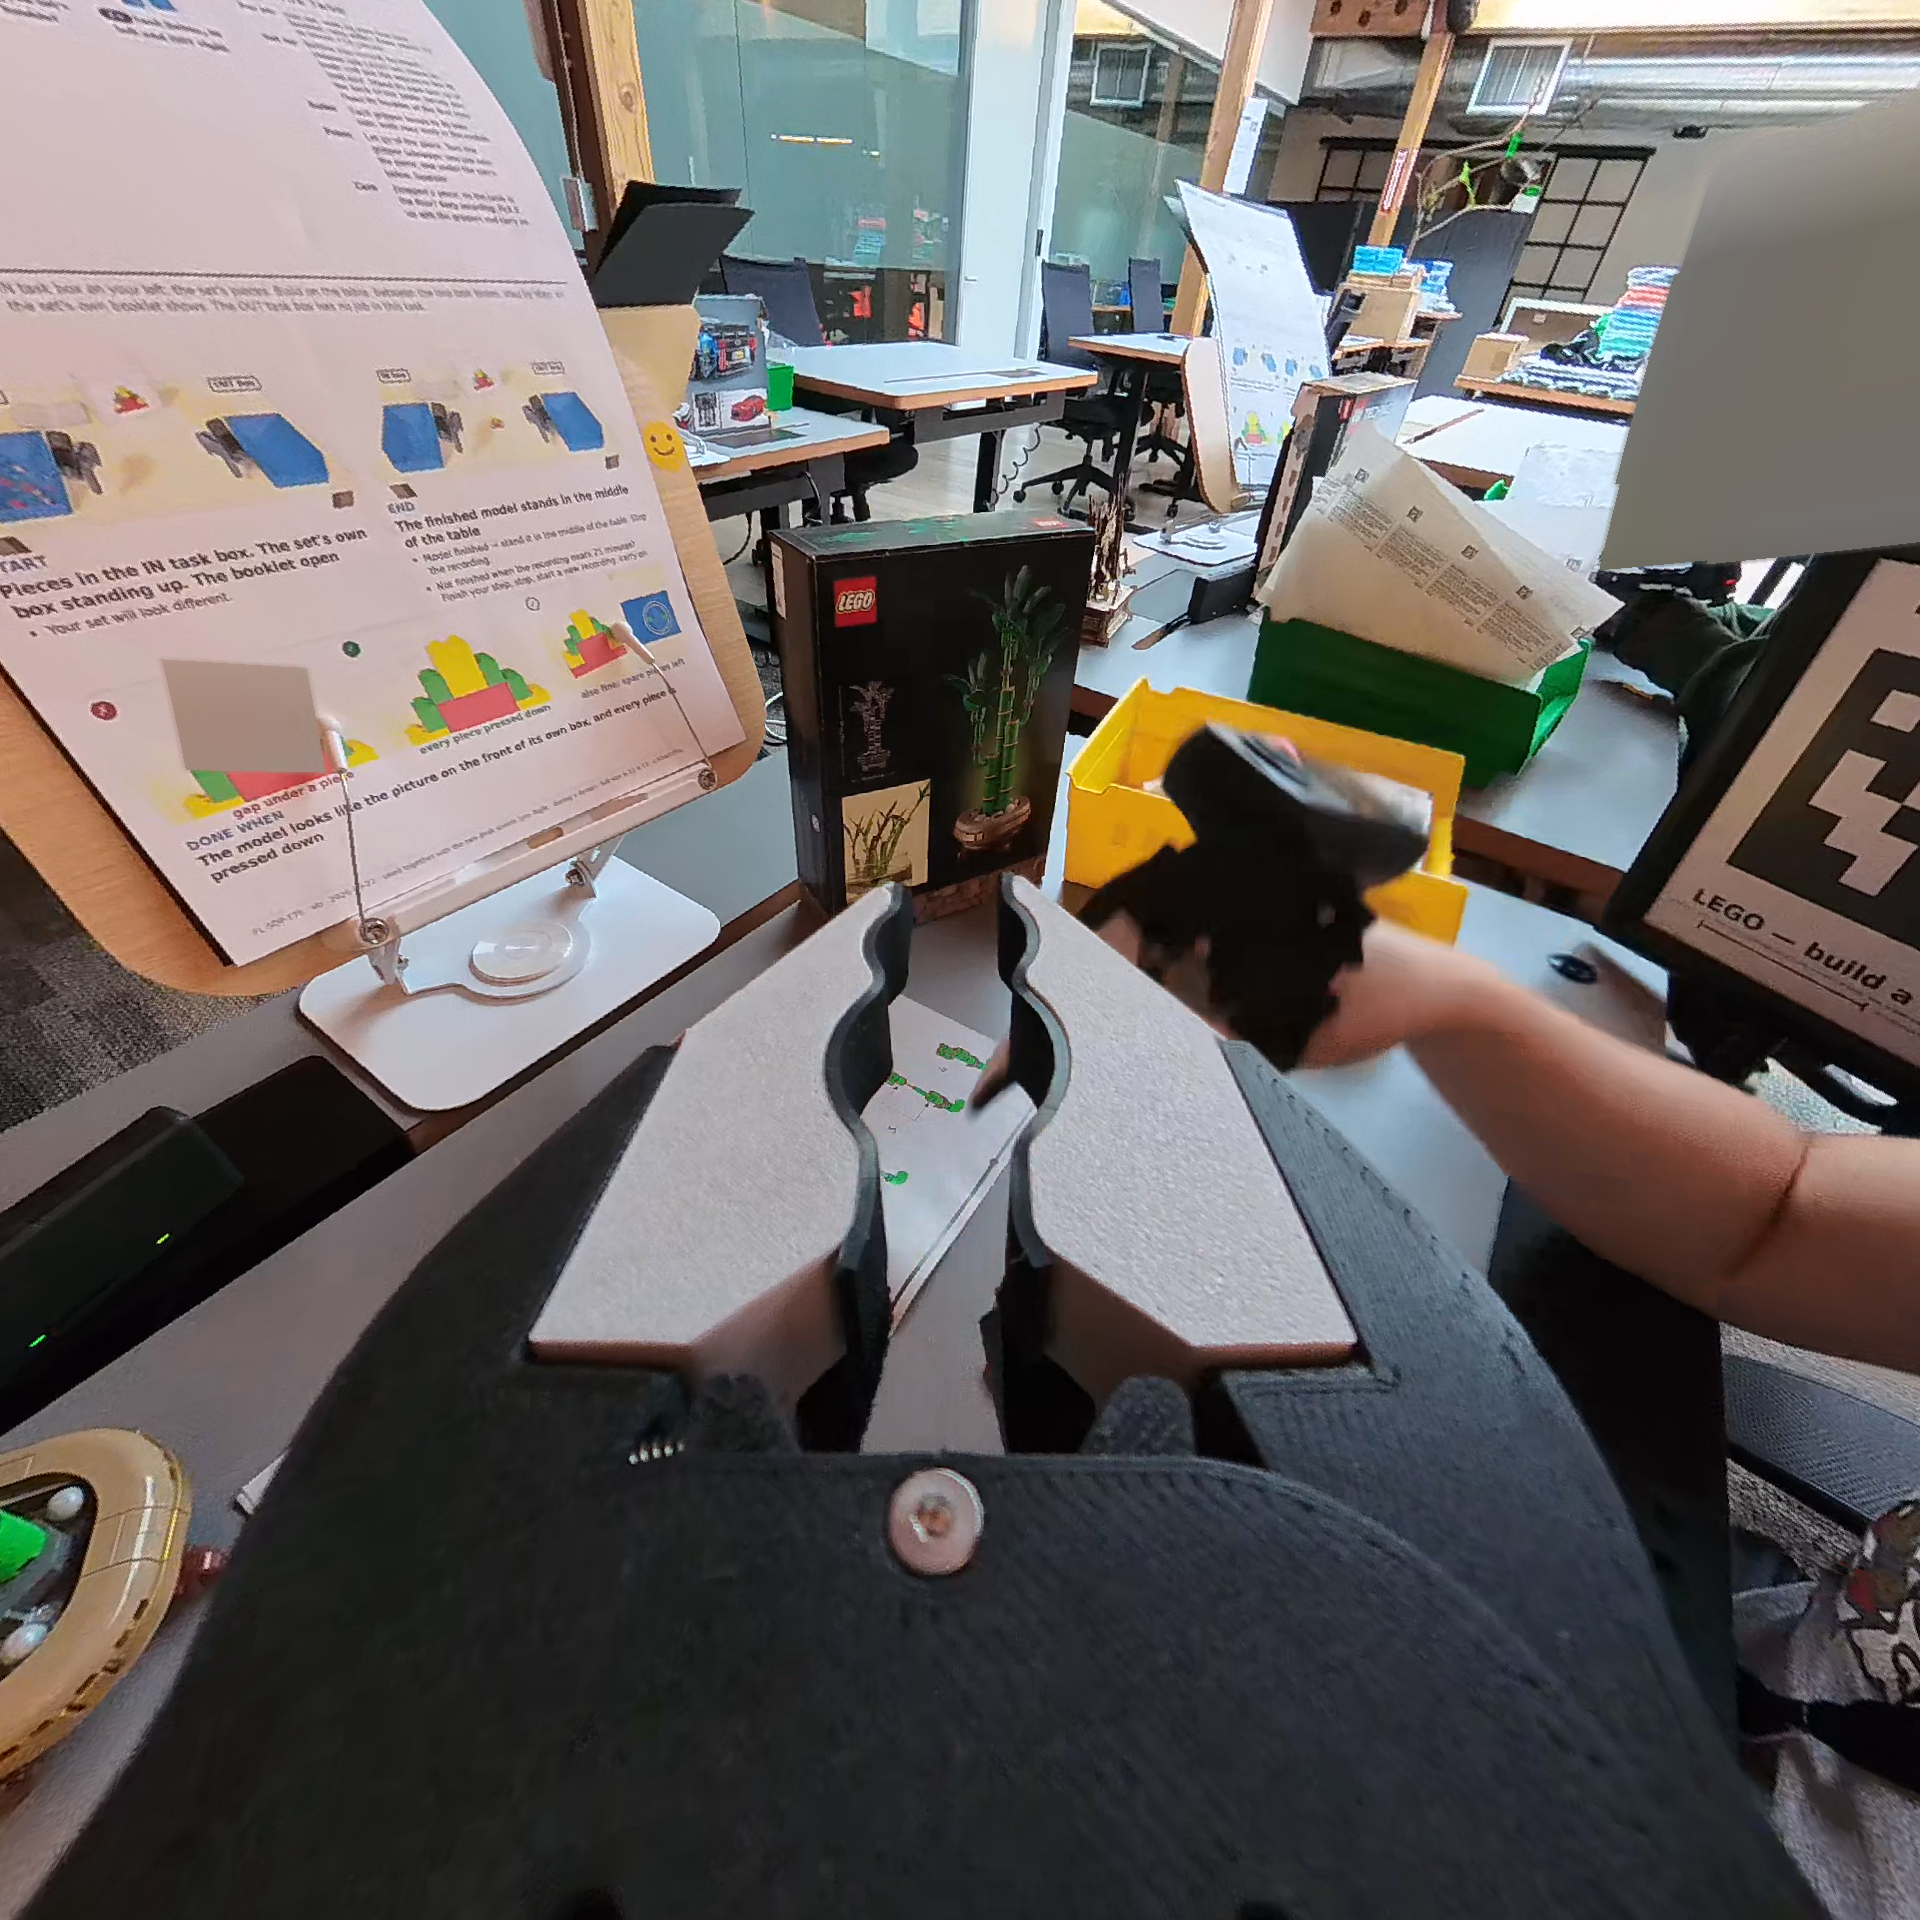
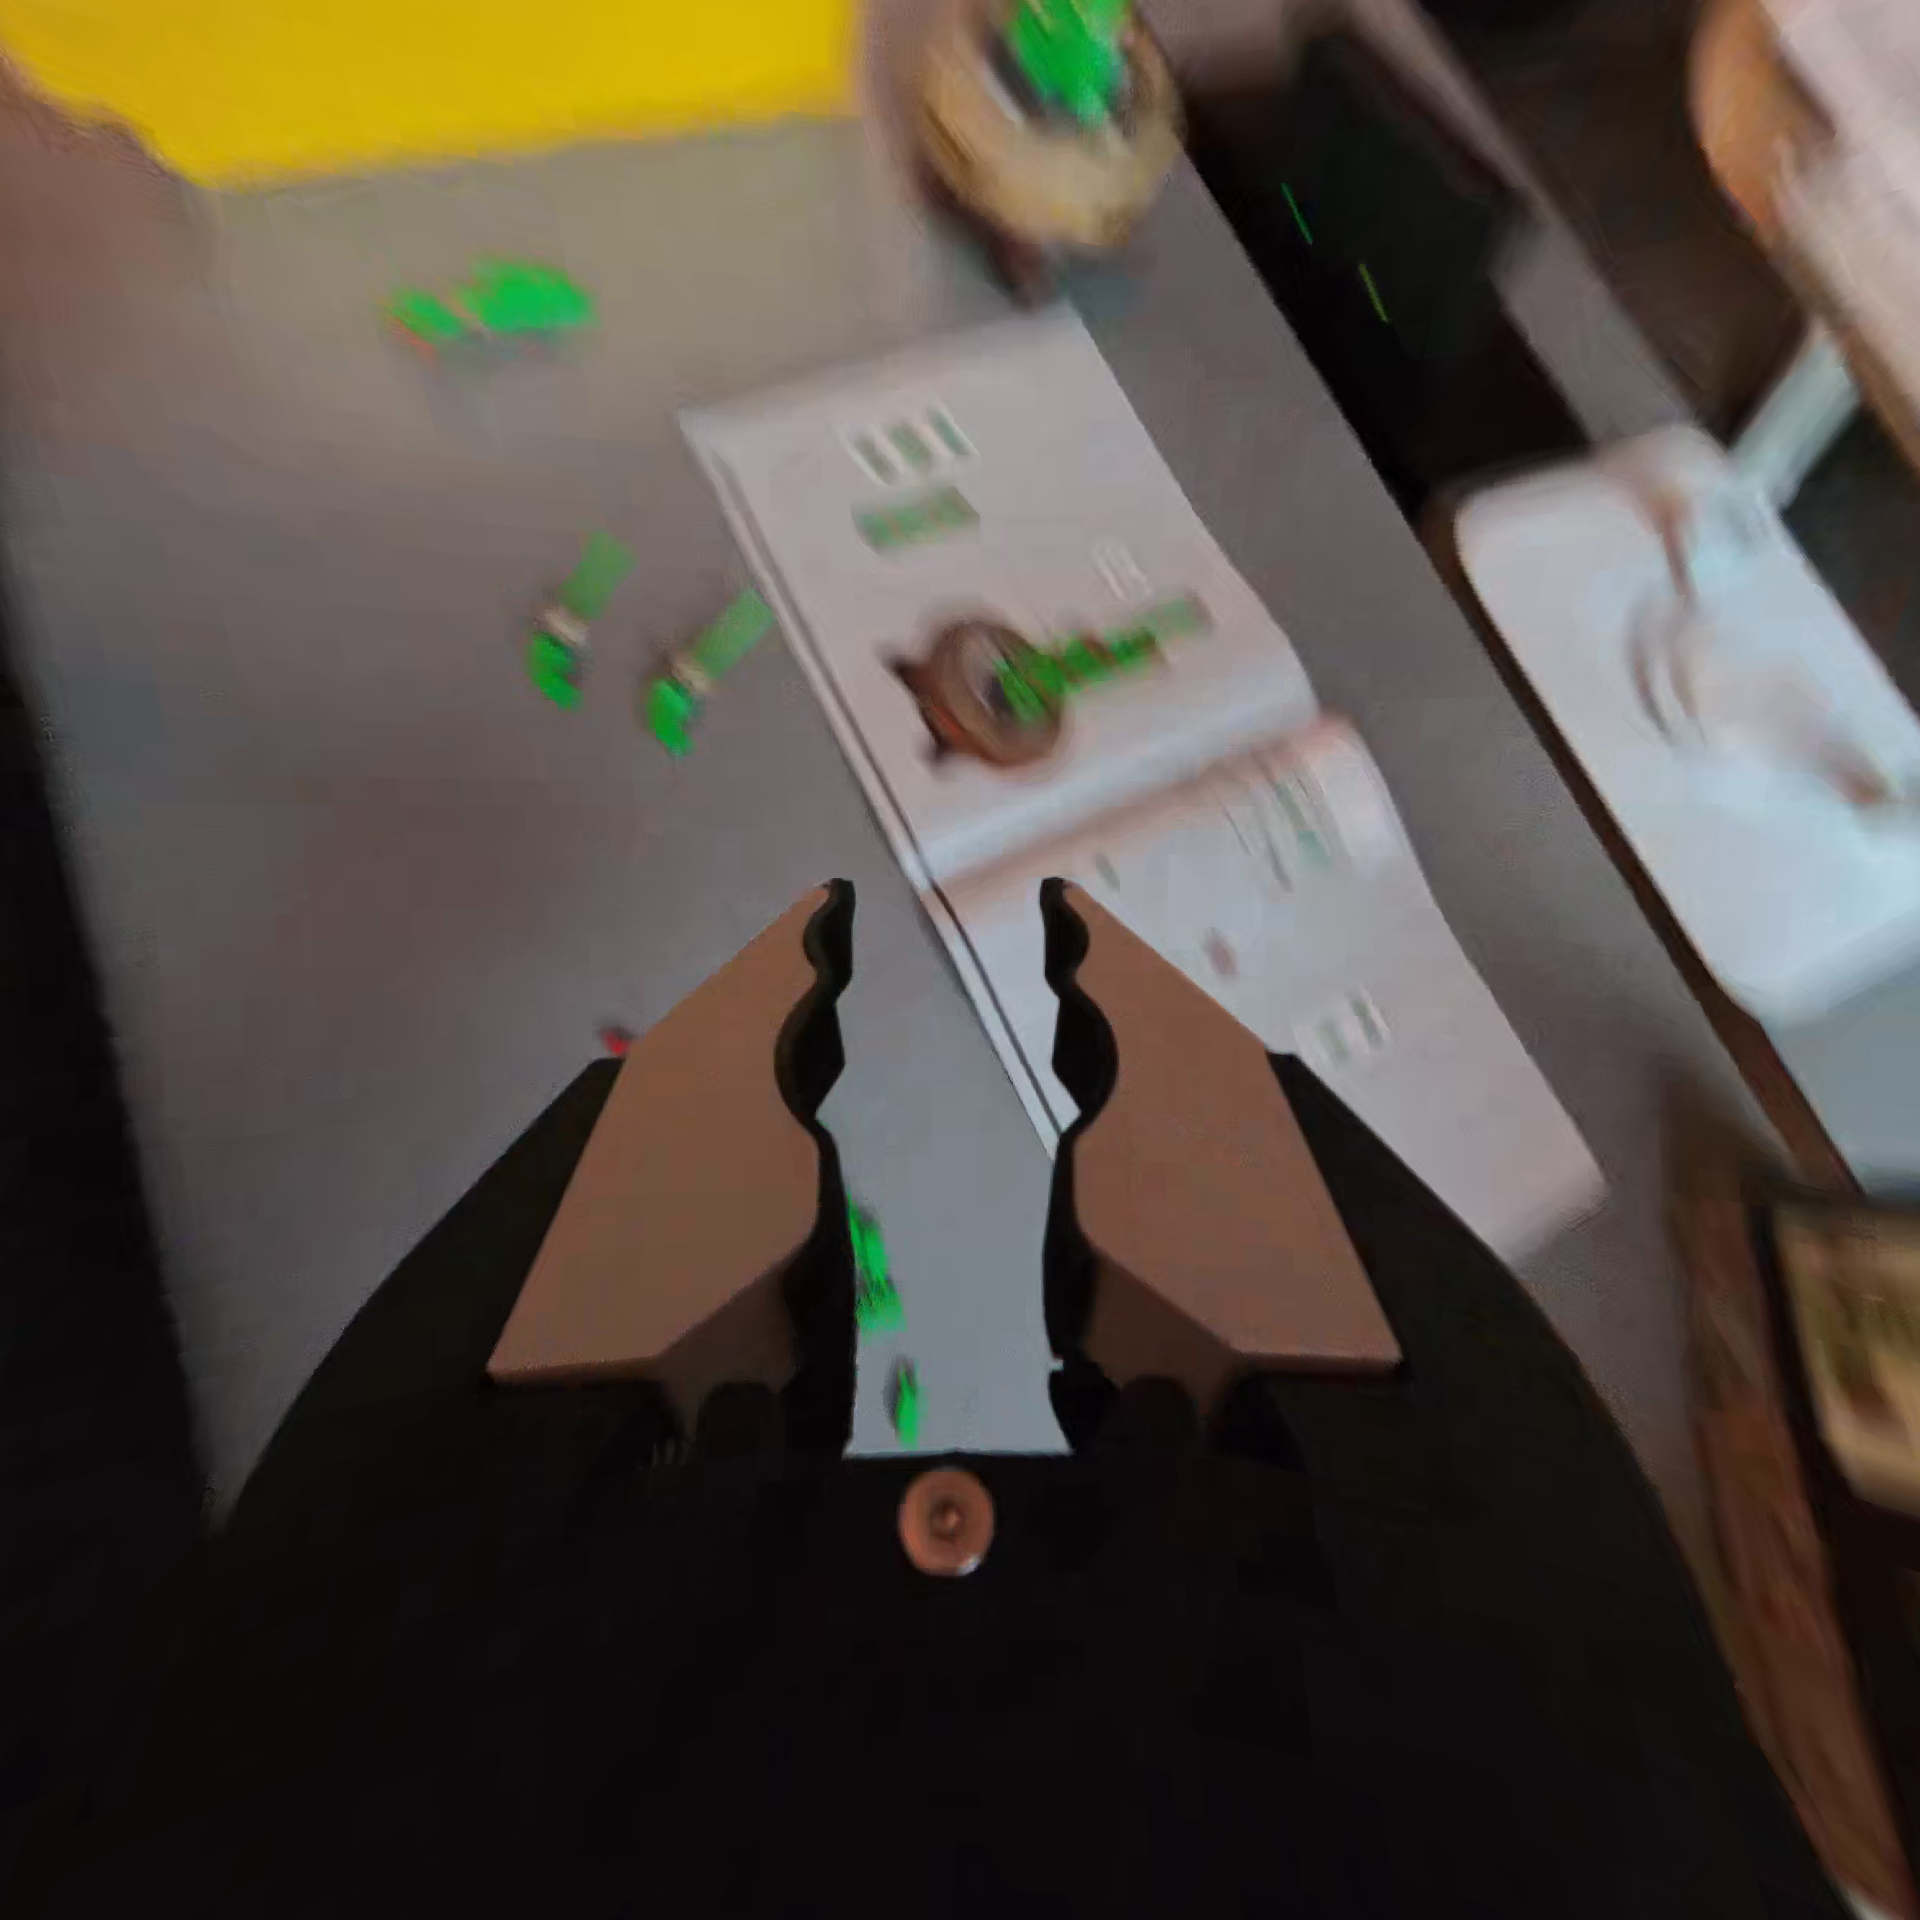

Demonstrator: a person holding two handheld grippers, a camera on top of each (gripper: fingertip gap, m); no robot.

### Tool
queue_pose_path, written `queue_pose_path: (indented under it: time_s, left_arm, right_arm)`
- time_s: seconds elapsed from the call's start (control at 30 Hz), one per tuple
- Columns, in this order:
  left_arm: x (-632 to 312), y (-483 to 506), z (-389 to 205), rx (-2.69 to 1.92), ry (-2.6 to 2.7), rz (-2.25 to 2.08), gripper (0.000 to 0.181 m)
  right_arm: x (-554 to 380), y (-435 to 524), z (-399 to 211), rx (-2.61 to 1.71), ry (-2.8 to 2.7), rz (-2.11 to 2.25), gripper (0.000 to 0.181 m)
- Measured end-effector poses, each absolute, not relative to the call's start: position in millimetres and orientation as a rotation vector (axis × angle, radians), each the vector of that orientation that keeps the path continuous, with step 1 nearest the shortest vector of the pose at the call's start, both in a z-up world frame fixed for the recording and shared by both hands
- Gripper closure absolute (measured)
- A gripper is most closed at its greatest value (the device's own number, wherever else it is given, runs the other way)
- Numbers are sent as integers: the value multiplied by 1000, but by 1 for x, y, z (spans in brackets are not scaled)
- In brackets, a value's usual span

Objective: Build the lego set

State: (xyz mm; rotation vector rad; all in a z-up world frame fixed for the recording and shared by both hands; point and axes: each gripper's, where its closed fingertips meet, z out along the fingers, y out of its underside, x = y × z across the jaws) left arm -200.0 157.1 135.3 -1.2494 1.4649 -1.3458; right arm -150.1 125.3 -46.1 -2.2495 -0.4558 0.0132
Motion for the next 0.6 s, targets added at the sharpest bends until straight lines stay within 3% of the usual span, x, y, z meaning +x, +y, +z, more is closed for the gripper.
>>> queue_pose_path:
  time_s: [0.03,0.2,0.6]
  left_arm:
    - [-199,157,134,-1252,1471,-1344,166]
    - [-199,153,133,-1249,1486,-1354,166]
    - [-200,151,136,-1238,1492,-1399,166]
  right_arm:
    - [-187,143,-49,-2124,-559,104,145]
    - [-246,177,-116,-2118,-771,119,151]
    - [-254,188,-157,-2223,-785,203,166]
